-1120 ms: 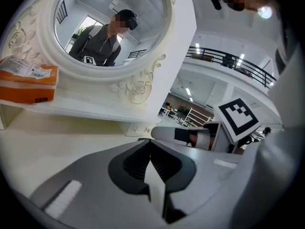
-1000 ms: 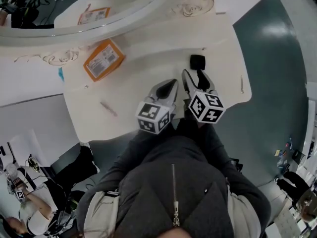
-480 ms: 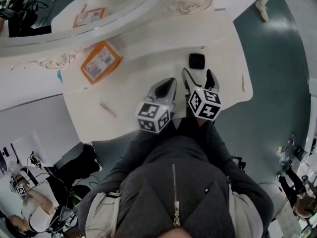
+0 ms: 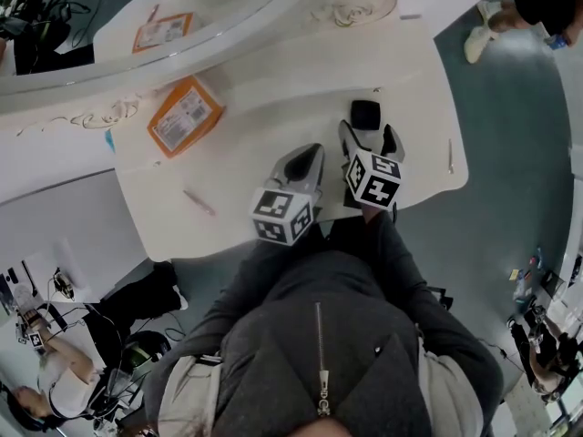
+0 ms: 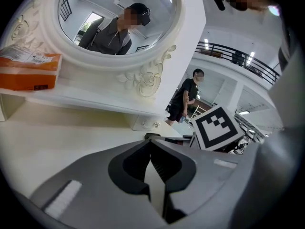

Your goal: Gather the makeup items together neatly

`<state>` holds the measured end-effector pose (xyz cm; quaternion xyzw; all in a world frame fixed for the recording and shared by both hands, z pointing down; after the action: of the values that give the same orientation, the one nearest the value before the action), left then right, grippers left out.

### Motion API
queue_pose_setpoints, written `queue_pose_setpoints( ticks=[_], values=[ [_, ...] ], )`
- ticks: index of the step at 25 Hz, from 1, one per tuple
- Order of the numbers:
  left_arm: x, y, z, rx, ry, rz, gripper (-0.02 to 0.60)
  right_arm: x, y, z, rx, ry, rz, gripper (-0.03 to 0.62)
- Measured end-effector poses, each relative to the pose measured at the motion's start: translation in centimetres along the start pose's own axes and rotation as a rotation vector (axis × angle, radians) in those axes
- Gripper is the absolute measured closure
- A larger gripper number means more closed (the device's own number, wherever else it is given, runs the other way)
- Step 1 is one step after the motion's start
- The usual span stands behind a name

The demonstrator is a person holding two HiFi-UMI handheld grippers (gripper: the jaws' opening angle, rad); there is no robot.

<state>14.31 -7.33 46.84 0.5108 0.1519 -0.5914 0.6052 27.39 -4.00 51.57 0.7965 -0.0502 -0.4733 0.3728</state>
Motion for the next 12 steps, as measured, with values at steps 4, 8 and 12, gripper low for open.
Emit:
queue_pose_setpoints(
  ticks=[4,8,12],
  values=[
    [0.1,0.3,0.5,0.011,-0.011,-0.002,0.571,-0.1,1.0,-0.2,-0.009,-0.019,0.021,0.164],
    [0.2,0.4,1.0,0.026,-0.017,-0.001,0.571,-0.3,1.6,-0.2,-0.014,-0.033,0.051,0.164],
    [0.4,0.5,1.5,0.045,-0.021,-0.001,0.571,-0.4,2.0,-0.1,-0.022,-0.048,0.08,0.166]
  ],
)
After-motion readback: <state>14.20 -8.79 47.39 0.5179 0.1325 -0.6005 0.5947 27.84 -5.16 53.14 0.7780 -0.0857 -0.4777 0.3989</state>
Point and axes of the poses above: the fingertips, and each gripper's own axes: y forward along the fingers, z to its left, x out of its top, the point moved 3 cm from there along -y, backward along the fingers, and after that the axes turned 1 degree about x, right-handed, at the moved point
